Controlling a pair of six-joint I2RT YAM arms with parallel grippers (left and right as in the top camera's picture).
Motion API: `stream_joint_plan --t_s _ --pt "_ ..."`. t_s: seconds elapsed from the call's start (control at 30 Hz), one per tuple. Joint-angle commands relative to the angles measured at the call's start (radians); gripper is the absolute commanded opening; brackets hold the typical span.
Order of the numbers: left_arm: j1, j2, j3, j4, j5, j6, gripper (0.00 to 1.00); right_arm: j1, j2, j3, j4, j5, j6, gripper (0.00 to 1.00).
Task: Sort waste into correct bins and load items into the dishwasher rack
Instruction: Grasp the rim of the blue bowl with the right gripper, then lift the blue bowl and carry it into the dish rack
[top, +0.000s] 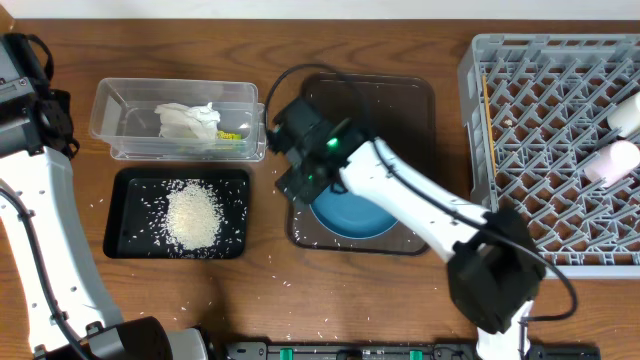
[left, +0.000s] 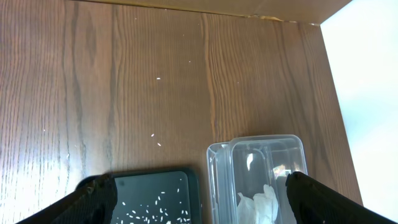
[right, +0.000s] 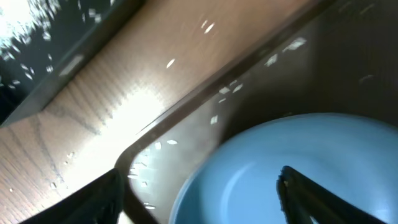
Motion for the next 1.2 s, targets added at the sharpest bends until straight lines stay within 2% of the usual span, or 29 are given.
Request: stream_joint_plan --t_s 0.0,0.07,0.3,0.53,0.63,0.83,0.97,1.07,1.17 --pt "0.003 0.001 0.003 -0.006 -0.013 0.006 0.89 0.024 0.039 0.003 -0.022 0.044 0.099 0.69" --pt "0.003 0.001 0.003 -0.006 -0.013 0.006 0.89 0.032 0.056 0.003 -0.048 0.051 0.159 0.61" --pt "0.003 0.001 0.003 -0.006 -0.013 0.006 0.89 0.033 0.105 -0.001 -0.110 0.054 0.245 0.49" --pt "0.003 0.001 0.003 -0.006 -0.013 0.006 0.89 0.034 0.124 -0.060 -0.082 0.050 0.258 0.49" --pt "0.003 0.001 0.003 -0.006 -0.013 0.006 0.89 0.034 0.124 -0.061 -0.082 0.050 0.263 0.42" --pt "0.003 0.001 0.003 -0.006 -0.013 0.006 0.90 0.033 0.123 -0.051 -0.083 0.050 0.263 0.16" --pt "0.003 0.001 0.003 -0.006 -0.013 0.006 0.89 0.032 0.123 -0.008 -0.109 0.051 0.262 0.10" --pt "0.003 0.001 0.003 -0.007 -0.013 0.006 0.89 0.027 0.123 0.055 -0.146 0.051 0.261 0.01" --pt "0.003 0.001 0.003 -0.007 -0.013 0.006 0.90 0.008 0.123 0.146 -0.204 0.051 0.237 0.01"
